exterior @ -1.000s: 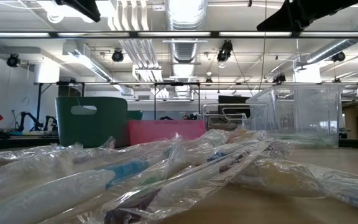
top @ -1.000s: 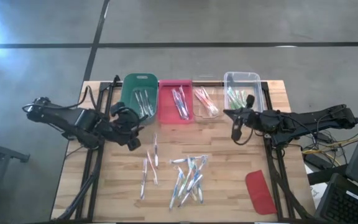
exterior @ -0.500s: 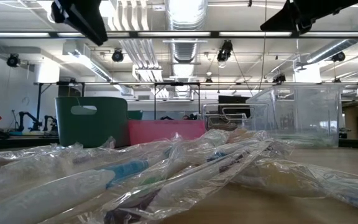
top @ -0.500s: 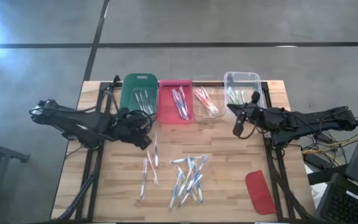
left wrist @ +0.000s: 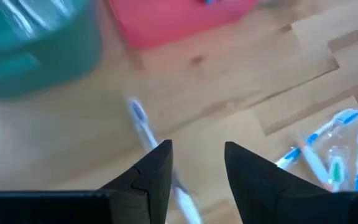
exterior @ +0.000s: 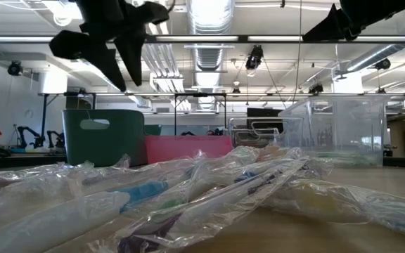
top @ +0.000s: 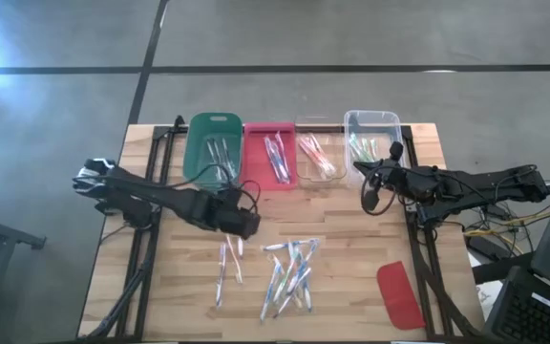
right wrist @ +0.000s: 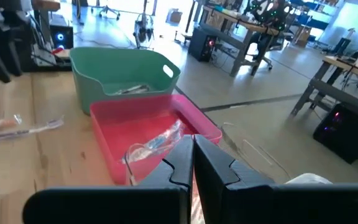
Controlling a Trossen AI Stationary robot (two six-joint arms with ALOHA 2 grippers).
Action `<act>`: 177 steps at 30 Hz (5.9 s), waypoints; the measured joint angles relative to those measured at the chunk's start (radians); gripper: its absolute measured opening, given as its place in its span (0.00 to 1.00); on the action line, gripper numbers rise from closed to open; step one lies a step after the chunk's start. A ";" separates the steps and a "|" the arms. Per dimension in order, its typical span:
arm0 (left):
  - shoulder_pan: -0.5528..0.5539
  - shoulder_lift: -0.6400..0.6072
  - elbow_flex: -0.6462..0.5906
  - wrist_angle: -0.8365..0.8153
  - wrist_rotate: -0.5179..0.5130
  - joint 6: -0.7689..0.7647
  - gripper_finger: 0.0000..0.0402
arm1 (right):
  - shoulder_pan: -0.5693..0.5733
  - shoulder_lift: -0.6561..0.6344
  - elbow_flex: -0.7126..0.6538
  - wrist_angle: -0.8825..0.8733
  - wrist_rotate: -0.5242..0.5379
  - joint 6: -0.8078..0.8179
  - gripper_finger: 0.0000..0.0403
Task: Pick & Place Toothbrushes
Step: Put the violet toothbrush into the green bin
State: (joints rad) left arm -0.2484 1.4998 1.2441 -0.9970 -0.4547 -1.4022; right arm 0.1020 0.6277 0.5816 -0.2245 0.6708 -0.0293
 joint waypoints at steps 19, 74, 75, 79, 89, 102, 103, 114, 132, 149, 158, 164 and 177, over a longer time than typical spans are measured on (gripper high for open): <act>-0.015 0.212 0.012 0.047 0.086 -0.321 0.38 | -0.001 -0.018 0.000 -0.012 0.005 -0.084 0.02; 0.051 0.319 0.041 0.253 0.131 0.058 0.05 | -0.001 -0.018 -0.002 -0.092 0.009 -0.001 0.02; 0.054 0.311 0.064 0.255 0.122 0.122 0.05 | -0.001 -0.018 -0.002 -0.092 0.010 0.000 0.02; 0.078 0.246 0.137 0.255 0.098 0.428 0.04 | 0.000 -0.018 -0.002 -0.092 0.010 0.000 0.02; 0.152 0.016 0.299 0.123 -0.034 1.265 0.04 | -0.001 -0.019 -0.002 -0.091 0.010 0.044 0.02; 0.410 -0.179 0.380 -0.148 0.133 2.267 0.04 | -0.002 -0.019 -0.002 -0.039 0.011 0.056 0.02; 0.447 -0.189 0.380 -0.169 0.158 2.325 0.04 | -0.002 -0.019 -0.002 -0.031 0.011 0.056 0.02; 0.830 -0.159 0.381 -0.273 0.340 2.797 0.04 | -0.002 -0.017 -0.002 0.113 0.012 0.055 0.02; 0.920 -0.007 0.354 -0.290 0.208 3.033 0.04 | -0.005 0.047 -0.002 0.136 0.014 0.007 0.02; 0.918 0.193 0.286 -0.320 0.165 3.084 0.04 | -0.005 0.062 -0.002 0.124 0.013 -0.030 0.02; 0.924 0.197 0.133 -0.194 0.131 3.159 0.07 | -0.005 0.061 -0.021 0.125 0.011 -0.026 0.02; 0.924 0.197 0.083 -0.136 0.131 3.184 0.08 | -0.005 0.062 -0.027 0.125 0.011 0.000 0.02; 0.924 0.197 -0.006 0.020 0.115 3.036 0.08 | -0.004 0.062 -0.027 0.125 0.011 0.004 0.02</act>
State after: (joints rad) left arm 0.6754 1.6966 1.2382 -0.9772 -0.3393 1.6334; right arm 0.0978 0.6895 0.5542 -0.0994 0.6819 -0.0257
